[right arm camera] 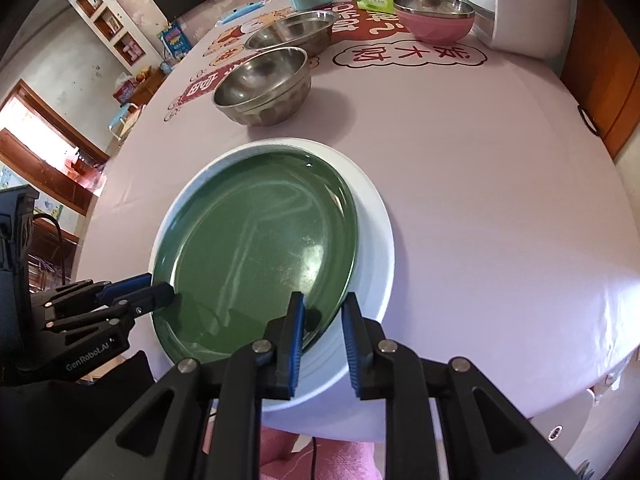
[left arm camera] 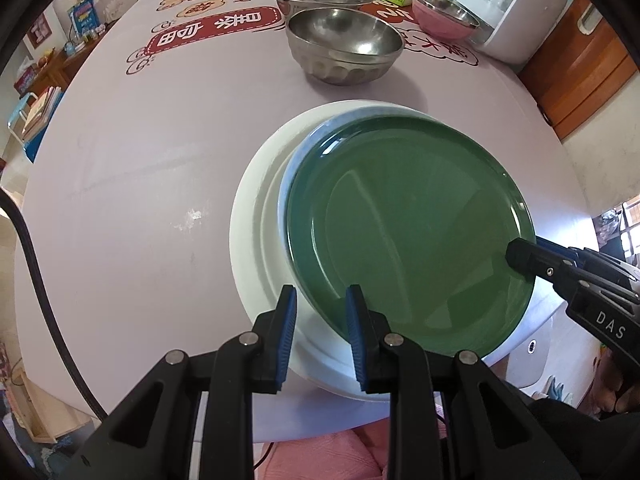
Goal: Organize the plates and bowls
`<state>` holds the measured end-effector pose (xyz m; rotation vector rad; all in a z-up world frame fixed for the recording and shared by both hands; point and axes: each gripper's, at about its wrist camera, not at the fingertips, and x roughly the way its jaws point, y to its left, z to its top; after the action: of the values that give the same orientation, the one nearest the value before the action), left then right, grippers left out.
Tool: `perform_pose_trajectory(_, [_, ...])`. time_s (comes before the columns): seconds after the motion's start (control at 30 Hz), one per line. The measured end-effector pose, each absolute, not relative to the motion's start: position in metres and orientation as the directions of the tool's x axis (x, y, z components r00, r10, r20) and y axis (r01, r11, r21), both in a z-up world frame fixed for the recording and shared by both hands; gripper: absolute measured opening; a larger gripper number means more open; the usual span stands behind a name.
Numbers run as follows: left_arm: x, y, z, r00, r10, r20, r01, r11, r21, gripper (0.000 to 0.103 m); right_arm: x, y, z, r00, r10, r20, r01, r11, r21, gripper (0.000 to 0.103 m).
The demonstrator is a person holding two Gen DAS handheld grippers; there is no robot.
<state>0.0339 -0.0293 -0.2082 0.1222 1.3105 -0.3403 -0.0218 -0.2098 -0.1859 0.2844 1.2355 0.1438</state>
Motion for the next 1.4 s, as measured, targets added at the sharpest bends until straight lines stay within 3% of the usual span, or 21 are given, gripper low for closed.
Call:
perform_pose_trajectory(0.6, [0.022, -0.035, -0.184, 0.292, -0.149, -0.945, 0.318, 0.947, -0.051, 0.027, -0.027, -0.217, -0.182, 0.357, 0.307, -0.882, 0.018, 0.942, 0.335, 0.021])
perform_pose_trajectory(0.73, [0.018, -0.038, -0.173, 0.331, -0.129, -0.935, 0.310, 0.950, -0.022, 0.032, -0.029, -0.223, -0.175, 0.385, 0.316, -0.867, -0.007, 0.940, 0.340, 0.032])
perform_pose_trajectory(0.9, [0.013, -0.044, -0.153, 0.370, -0.130, -0.920, 0.287, 0.958, -0.020, 0.034, -0.030, -0.232, -0.168, 0.404, 0.322, -0.856, -0.032, 0.940, 0.339, 0.032])
perform_pose_trajectory(1.0, [0.010, -0.047, -0.142, 0.391, -0.124, -0.912, 0.276, 0.961, -0.012, 0.042, -0.031, -0.239, -0.164, 0.413, 0.328, -0.850, -0.045, 0.939, 0.341, 0.033])
perform_pose_trajectory(1.07, [0.008, -0.052, -0.134, 0.401, -0.119, -0.908, 0.275, 0.961, -0.004, 0.052, -0.033, -0.245, -0.161, 0.421, 0.331, -0.845, -0.051, 0.938, 0.342, 0.037])
perform_pose_trajectory(1.4, [-0.001, -0.072, -0.096, 0.419, -0.121, -0.900, 0.300, 0.954, 0.011, 0.066, -0.029, -0.267, -0.143, 0.466, 0.355, -0.810, -0.045, 0.924, 0.379, 0.052])
